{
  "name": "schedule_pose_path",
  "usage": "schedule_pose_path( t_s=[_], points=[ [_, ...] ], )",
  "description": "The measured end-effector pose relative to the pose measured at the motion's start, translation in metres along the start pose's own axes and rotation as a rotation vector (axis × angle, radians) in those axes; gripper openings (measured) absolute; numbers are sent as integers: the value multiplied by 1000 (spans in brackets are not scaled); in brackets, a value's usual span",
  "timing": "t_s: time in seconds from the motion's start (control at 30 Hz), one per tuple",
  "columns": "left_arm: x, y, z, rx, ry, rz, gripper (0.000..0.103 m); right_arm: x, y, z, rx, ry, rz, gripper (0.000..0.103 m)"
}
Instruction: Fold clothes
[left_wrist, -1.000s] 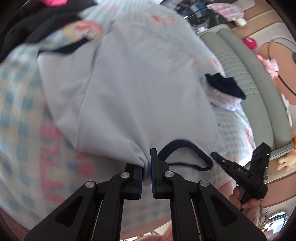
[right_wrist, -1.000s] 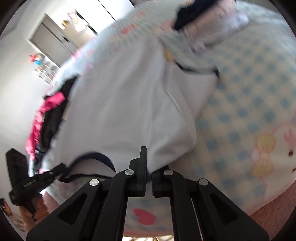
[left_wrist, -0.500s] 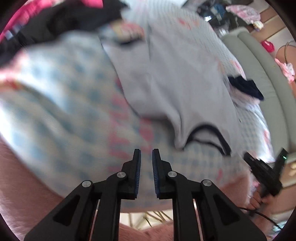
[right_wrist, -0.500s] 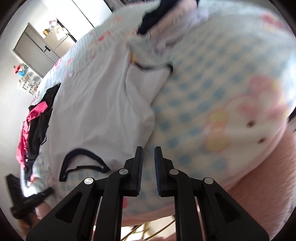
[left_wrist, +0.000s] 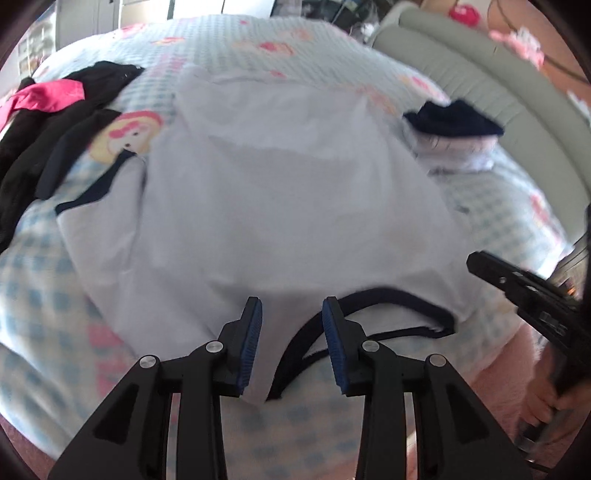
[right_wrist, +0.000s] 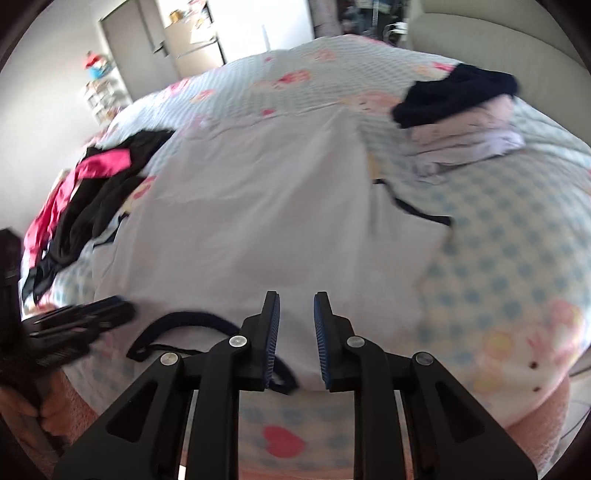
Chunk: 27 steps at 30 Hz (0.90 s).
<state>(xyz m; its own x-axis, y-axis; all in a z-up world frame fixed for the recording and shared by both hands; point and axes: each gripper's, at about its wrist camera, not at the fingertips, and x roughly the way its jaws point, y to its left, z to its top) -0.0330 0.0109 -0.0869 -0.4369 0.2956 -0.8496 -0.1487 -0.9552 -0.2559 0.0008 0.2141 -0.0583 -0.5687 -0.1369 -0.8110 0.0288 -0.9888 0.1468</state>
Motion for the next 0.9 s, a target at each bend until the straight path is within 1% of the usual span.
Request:
schedule_pose_path(
  t_s=[0.07, 0.13, 0.2, 0.27, 0.3, 0.4, 0.5, 0.57, 0.63, 0.7, 0.77, 0.83, 0.9],
  points=[
    [10, 7, -2, -31, 35, 14, 36, 13, 8, -4, -28, 16, 27, 19],
    [14, 17, -8, -68, 64, 30, 36, 33, 6, -12, -38, 67, -1, 19],
    [10, 28, -15, -97, 72, 65, 35, 51, -10, -22, 8, 147, -26, 19],
    [2, 37, -22, -118, 62, 112, 35, 56, -29, -33, 80, 178, 3, 19],
    [-3, 40, -26, -126, 53, 119, 35, 55, -36, -35, 102, 181, 16, 19],
    [-18, 45, -32, -151, 13, 79, 35, 45, -41, -36, 118, 170, 21, 19],
    [-29, 32, -36, -80, -46, 59, 35, 31, -32, -31, 96, 127, 30, 19],
    [-33, 23, -36, -39, -69, 14, 35, 28, -25, -28, 73, 112, 36, 19],
    [-26, 21, -36, -41, -56, -49, 35, 35, -22, -27, 59, 132, 27, 20],
    [-13, 31, -35, -108, 9, -82, 35, 44, -21, -29, 58, 164, 16, 20],
    [-1, 42, -40, -145, 64, -79, 33, 48, -27, -34, 79, 184, 19, 20],
    [-3, 41, -47, -122, 67, -53, 30, 47, -33, -37, 88, 186, 24, 20],
    [-6, 39, -53, -91, 80, -26, 30, 44, -38, -38, 102, 186, 28, 20]
  ],
)
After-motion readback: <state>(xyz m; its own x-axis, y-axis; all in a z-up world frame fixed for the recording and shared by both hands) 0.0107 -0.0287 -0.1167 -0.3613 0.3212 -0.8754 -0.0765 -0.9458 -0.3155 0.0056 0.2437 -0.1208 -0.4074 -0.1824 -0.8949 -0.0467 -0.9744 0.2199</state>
